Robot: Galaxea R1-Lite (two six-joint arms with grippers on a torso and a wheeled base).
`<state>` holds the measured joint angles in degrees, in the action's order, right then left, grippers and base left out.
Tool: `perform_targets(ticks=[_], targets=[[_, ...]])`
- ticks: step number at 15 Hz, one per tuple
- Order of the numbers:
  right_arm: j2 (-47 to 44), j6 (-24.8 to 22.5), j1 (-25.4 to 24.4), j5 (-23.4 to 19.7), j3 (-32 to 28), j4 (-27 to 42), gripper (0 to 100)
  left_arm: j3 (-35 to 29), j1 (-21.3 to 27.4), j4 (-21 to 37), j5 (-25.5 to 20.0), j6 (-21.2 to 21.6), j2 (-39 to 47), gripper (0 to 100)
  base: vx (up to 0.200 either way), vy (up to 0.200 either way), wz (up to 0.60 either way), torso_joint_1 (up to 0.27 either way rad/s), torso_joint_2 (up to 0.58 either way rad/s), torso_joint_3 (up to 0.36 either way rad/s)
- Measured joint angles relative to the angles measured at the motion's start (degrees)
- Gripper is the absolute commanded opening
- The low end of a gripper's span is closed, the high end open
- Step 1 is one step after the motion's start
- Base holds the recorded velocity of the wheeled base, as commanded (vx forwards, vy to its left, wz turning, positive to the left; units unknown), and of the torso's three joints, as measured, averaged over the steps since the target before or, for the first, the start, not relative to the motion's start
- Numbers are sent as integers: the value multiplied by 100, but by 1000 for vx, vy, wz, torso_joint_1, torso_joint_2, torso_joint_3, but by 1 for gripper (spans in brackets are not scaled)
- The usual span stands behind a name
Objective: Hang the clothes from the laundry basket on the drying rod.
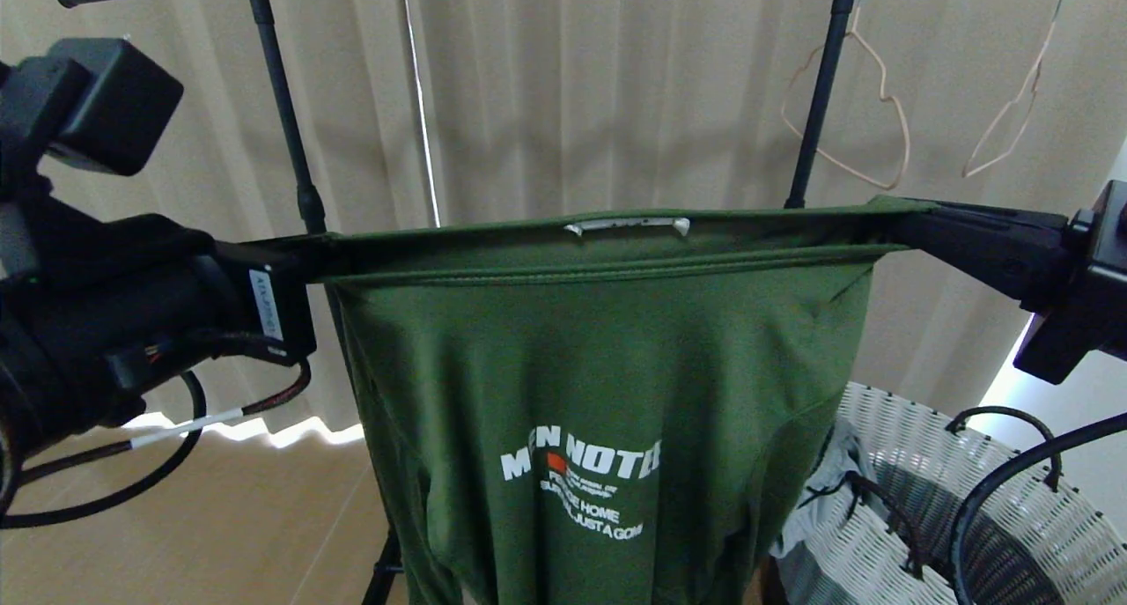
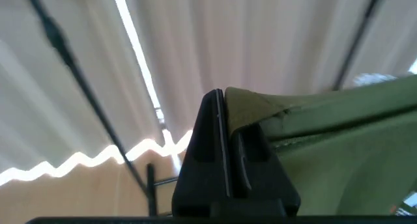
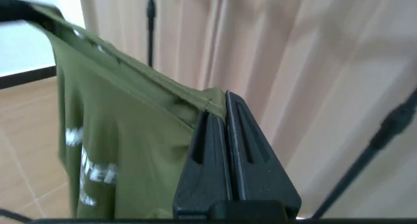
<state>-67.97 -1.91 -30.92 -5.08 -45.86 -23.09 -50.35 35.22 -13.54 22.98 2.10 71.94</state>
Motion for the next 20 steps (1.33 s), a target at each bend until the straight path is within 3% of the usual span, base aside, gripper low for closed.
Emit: perform_targets(ticks=[3,8,11,15,20], targets=[[-101,-7,223,18,-102,-6,0,-781,-27,235,89,-21,223,0,0,0,0,0,0,0],[-357,9,294,57,-802,-26,0,-1131,846,150,0,13,441,0,0,0,0,0,0,0],[-243,-5,291,27,-791,89,0,-1046,959,72,-895,39,469,0,0,0,0,0,0,0],[312,-240,189,-2,-631,1089,0,-1164,918,-396,-972,33,761,0,0,0,0,0,0,0],[1150,-265,-758,-74,-575,2209,0,-1812,742,-774,-928,-10,1532,0,0,0,0,0,0,0]])
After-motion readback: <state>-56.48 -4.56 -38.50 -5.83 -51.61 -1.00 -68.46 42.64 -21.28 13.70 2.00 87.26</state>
